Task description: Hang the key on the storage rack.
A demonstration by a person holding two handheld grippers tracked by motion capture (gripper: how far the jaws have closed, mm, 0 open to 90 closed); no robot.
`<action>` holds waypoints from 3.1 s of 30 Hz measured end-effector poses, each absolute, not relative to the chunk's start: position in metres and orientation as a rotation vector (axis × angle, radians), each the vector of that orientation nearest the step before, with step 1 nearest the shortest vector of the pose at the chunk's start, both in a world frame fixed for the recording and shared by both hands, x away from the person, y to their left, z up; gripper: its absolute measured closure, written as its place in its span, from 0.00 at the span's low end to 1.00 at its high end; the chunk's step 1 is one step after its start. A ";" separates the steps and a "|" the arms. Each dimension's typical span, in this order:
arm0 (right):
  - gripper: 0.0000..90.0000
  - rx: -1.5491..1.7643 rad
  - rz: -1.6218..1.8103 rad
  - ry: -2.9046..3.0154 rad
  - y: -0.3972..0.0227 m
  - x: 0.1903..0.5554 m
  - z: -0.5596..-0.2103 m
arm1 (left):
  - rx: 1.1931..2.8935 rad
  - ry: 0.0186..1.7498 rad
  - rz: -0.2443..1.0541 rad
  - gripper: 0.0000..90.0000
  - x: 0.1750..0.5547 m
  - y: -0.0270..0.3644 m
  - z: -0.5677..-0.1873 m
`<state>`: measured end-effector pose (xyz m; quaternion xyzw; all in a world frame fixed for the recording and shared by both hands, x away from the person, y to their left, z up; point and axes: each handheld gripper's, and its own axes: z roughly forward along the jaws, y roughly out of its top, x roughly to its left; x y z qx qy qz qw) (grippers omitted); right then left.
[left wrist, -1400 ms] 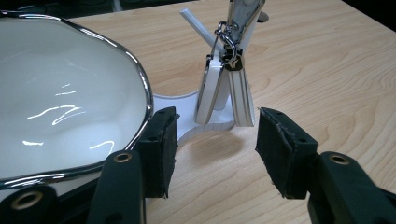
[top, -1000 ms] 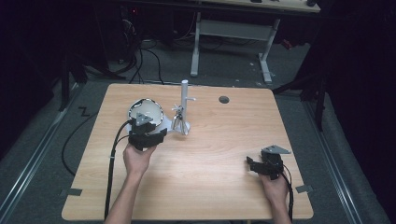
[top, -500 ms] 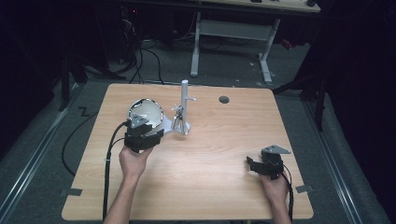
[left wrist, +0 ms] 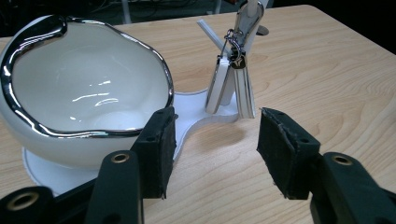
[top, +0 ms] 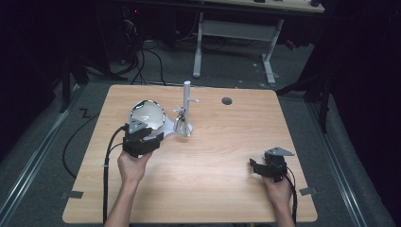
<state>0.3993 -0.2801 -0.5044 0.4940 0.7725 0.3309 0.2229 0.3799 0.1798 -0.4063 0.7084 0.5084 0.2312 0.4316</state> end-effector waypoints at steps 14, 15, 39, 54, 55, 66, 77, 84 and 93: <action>0.33 1.362 0.914 2.133 -0.280 0.399 -0.504 | 1.742 1.288 0.591 0.52 0.369 0.191 -0.408; 0.33 1.362 0.914 2.133 -0.280 0.399 -0.504 | 1.742 1.288 0.592 0.52 0.368 0.191 -0.408; 0.33 1.363 0.913 2.132 -0.280 0.399 -0.504 | 1.702 1.326 0.599 0.51 0.350 0.208 -0.413; 0.33 1.365 0.912 2.133 -0.280 0.399 -0.504 | 1.678 1.360 0.595 0.50 0.341 0.219 -0.422; 0.33 1.364 0.912 2.133 -0.280 0.399 -0.504 | 1.676 1.364 0.595 0.50 0.340 0.220 -0.423; 0.33 1.365 0.912 2.132 -0.280 0.399 -0.504 | 1.669 1.393 0.594 0.49 0.336 0.225 -0.432; 0.33 1.366 0.911 2.132 -0.280 0.399 -0.504 | 1.675 1.432 0.601 0.49 0.334 0.228 -0.444; 0.33 1.366 0.912 2.132 -0.280 0.399 -0.504 | 1.700 1.445 0.611 0.49 0.336 0.224 -0.454; 0.33 1.366 0.912 2.132 -0.280 0.399 -0.504 | 1.729 1.474 0.613 0.49 0.332 0.224 -0.464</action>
